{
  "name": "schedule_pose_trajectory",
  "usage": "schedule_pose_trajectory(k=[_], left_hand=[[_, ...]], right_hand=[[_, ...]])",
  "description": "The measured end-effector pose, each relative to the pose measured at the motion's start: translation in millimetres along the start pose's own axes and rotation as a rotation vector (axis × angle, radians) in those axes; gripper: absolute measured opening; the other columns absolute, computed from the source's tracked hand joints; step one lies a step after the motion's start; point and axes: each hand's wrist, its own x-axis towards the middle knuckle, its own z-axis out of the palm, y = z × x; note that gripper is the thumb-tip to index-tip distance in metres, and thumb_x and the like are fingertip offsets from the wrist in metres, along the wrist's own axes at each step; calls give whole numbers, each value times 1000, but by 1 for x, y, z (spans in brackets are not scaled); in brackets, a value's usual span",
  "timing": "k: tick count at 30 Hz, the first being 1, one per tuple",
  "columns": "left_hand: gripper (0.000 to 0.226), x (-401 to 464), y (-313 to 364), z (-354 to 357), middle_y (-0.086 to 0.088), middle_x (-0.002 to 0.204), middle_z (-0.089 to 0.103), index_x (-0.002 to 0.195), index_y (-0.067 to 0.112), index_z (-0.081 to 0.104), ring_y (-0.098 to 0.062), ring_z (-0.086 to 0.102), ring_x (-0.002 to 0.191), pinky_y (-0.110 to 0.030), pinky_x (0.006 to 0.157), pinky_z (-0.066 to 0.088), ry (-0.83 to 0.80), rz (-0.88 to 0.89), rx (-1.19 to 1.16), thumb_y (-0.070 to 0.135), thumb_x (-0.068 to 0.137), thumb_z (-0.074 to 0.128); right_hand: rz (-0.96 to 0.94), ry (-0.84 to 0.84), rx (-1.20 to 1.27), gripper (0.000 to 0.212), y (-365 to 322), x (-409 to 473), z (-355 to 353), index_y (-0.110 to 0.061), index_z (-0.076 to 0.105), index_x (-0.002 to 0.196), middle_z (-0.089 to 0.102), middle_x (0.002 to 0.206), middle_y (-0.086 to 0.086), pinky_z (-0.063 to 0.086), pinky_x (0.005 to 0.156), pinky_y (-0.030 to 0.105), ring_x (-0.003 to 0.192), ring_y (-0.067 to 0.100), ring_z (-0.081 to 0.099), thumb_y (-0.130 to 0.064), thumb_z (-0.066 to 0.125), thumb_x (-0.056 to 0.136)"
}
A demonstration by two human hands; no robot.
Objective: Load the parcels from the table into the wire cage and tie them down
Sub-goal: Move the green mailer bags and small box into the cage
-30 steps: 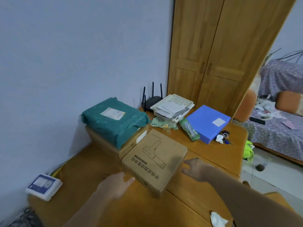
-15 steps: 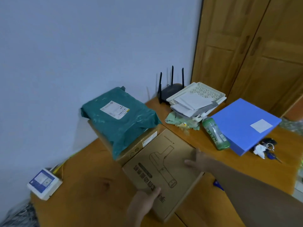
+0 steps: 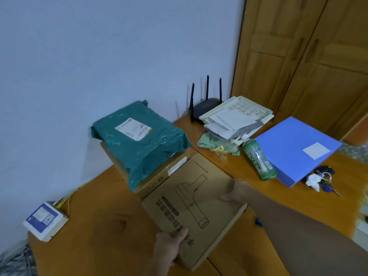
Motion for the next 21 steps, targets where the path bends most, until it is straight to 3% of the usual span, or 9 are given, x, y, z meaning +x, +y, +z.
schedule_pose_trajectory(k=[3, 6, 8, 10, 13, 16, 19, 21], left_hand=[[97, -5, -3, -5, -13, 146, 46, 151, 8, 30, -39, 46, 131, -54, 100, 48, -22, 8, -18, 46, 79, 82], [79, -11, -11, -15, -18, 152, 45, 148, 0, 43, -40, 41, 140, -53, 115, 36, -54, 60, -62, 25, 83, 82], [71, -18, -20, -18, -21, 155, 40, 147, -4, 41, -38, 35, 145, -46, 122, 24, -51, 131, -54, 13, 87, 77], [71, -31, -30, -20, -20, 159, 34, 150, -4, 36, -34, 29, 149, -41, 124, 19, -35, 198, -44, 13, 91, 73], [79, -65, -47, -37, -19, 154, 42, 145, -7, 42, -33, 36, 145, -40, 121, 27, -47, 222, -65, 15, 81, 83], [83, -94, -48, -55, -20, 144, 52, 140, -7, 48, -38, 47, 134, -49, 116, 37, -51, 229, -109, 18, 73, 90], [62, -133, -54, -90, -15, 123, 65, 126, -4, 60, -34, 58, 109, -47, 97, 50, -36, 343, -114, 19, 76, 88], [42, -167, -54, -122, -6, 109, 68, 111, 9, 67, -27, 60, 94, -45, 85, 51, -33, 438, -73, 25, 77, 88]], right_hand=[[17, 60, 55, 95, -4, -23, 0, -13, 36, 146, 55, 129, 8, 50, 91, 35, 115, 25, 56, -55, 81, 74], [-1, 163, 45, 85, -2, -54, 4, -16, 44, 135, 59, 105, 0, 48, 74, 30, 96, 19, 57, -58, 81, 70], [0, 206, 39, 80, 0, -75, 11, -16, 49, 128, 60, 102, -1, 51, 77, 30, 95, 18, 59, -59, 81, 68], [10, 233, 55, 77, 3, -96, 16, -17, 50, 123, 62, 104, -1, 55, 85, 34, 97, 19, 60, -59, 82, 67], [-24, 288, 55, 77, 5, -131, 16, -18, 50, 119, 64, 103, 0, 54, 77, 32, 94, 20, 62, -63, 82, 65], [-72, 351, 70, 73, 0, -171, 8, -21, 51, 105, 60, 93, -4, 49, 63, 28, 84, 15, 59, -71, 80, 60], [-127, 412, 63, 75, -11, -220, 0, -24, 52, 94, 60, 85, -7, 44, 55, 27, 76, 11, 57, -83, 74, 53], [-180, 453, 66, 81, -24, -254, -3, -25, 53, 91, 61, 85, -7, 44, 54, 28, 77, 13, 59, -92, 66, 47]])
